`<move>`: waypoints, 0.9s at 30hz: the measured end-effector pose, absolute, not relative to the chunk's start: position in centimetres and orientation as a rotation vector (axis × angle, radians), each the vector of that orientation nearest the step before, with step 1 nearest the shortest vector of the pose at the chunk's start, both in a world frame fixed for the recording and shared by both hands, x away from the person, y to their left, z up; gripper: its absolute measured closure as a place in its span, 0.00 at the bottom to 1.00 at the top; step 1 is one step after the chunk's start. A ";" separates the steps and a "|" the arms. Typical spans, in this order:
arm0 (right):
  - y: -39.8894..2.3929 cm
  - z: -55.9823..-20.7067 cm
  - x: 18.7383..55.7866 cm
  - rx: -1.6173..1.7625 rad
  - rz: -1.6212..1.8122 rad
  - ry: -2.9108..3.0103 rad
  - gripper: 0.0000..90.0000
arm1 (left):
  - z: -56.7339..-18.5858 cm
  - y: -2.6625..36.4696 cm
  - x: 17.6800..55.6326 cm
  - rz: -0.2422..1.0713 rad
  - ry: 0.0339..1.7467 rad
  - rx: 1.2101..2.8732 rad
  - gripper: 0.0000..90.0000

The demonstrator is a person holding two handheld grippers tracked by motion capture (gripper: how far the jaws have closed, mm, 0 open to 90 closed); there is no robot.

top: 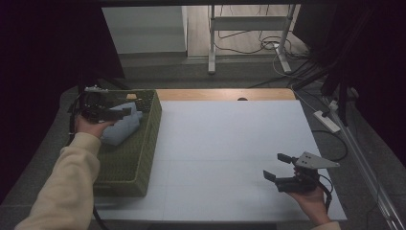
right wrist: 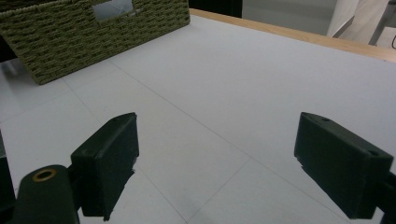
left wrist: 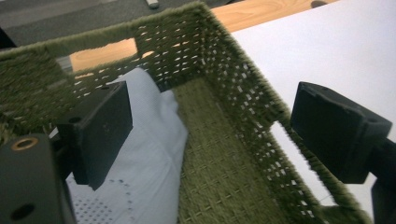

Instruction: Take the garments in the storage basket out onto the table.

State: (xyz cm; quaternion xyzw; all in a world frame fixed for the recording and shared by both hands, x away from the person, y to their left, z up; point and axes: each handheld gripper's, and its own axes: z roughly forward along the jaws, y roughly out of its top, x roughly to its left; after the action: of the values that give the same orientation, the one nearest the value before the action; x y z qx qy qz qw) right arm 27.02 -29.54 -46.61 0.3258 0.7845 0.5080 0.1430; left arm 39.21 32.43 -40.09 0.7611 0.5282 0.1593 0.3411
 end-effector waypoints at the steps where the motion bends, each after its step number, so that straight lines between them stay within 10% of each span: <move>1: -29.5 -46.6 27.0 0.939 1.465 2.263 0.15 | -40.2 32.5 39.3 0.417 1.381 1.984 0.14; 27: -29.3 -46.8 27.0 0.943 1.450 2.271 0.15 | -41.5 35.2 41.0 0.414 1.497 1.956 0.14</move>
State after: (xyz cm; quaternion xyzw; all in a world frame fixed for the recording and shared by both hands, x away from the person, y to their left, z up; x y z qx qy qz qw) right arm 27.05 -29.34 -46.85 0.3269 0.7873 0.5028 0.1429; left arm 40.97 35.24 -41.49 0.7429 0.5686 0.1574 0.3161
